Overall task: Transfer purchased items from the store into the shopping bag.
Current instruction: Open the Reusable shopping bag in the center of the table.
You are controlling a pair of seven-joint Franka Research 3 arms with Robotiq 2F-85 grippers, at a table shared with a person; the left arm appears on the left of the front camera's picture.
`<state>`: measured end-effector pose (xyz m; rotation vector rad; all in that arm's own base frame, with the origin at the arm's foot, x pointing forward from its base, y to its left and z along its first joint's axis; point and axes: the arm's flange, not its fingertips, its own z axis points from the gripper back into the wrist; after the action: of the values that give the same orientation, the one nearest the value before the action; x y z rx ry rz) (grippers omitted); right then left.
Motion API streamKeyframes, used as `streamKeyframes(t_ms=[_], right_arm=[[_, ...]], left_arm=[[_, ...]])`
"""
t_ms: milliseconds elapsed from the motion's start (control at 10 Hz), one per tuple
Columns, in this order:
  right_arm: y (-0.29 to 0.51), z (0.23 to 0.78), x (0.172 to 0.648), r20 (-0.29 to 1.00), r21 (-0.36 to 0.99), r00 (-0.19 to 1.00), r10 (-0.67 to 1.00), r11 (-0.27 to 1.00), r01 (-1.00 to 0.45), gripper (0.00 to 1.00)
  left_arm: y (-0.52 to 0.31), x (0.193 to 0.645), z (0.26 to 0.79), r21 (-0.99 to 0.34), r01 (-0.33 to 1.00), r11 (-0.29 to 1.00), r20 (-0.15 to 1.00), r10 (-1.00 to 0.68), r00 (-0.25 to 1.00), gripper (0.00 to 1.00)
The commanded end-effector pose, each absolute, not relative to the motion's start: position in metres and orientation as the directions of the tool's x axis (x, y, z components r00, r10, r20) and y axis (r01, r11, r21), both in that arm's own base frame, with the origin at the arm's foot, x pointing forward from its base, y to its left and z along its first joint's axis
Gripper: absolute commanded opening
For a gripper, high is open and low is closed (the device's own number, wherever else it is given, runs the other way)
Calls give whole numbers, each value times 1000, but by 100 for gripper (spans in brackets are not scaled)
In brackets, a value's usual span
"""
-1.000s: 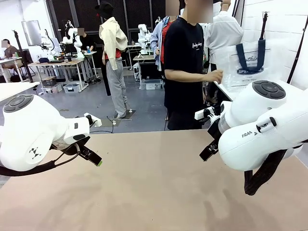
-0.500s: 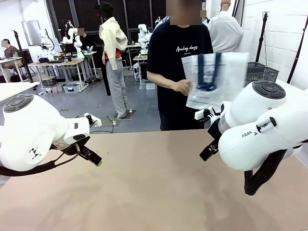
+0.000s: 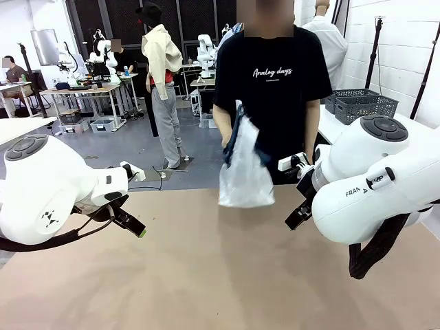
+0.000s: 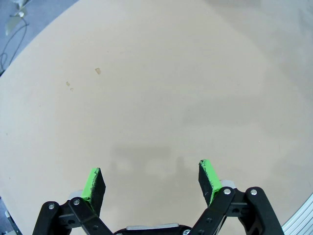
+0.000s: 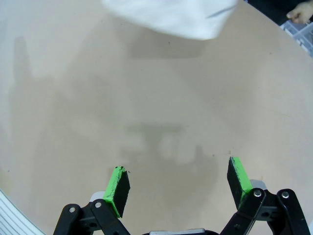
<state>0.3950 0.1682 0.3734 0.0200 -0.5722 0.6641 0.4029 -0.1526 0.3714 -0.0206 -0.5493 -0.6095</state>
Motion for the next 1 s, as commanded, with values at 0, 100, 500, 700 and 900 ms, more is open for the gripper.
streamKeyframes(t_ms=[0,100,500,700,900], right_arm=[[168,373,395,508,-160,640,577,793,-588,100],[168,373,395,508,-160,640,577,793,-588,100],[172,374,391,480,-125,651,589,780,-614,100],[179,384,382,451,-67,664,596,765,-641,100],[185,407,375,454,-40,661,598,754,-655,100]], left_arm=[[-151,403,371,138,547,826,496,-535,683,100],[-151,403,371,138,547,826,496,-535,683,100],[-156,397,379,107,568,816,467,-545,696,100],[-157,387,395,42,620,784,473,-562,679,100],[-157,380,418,-49,642,765,494,-540,681,100]])
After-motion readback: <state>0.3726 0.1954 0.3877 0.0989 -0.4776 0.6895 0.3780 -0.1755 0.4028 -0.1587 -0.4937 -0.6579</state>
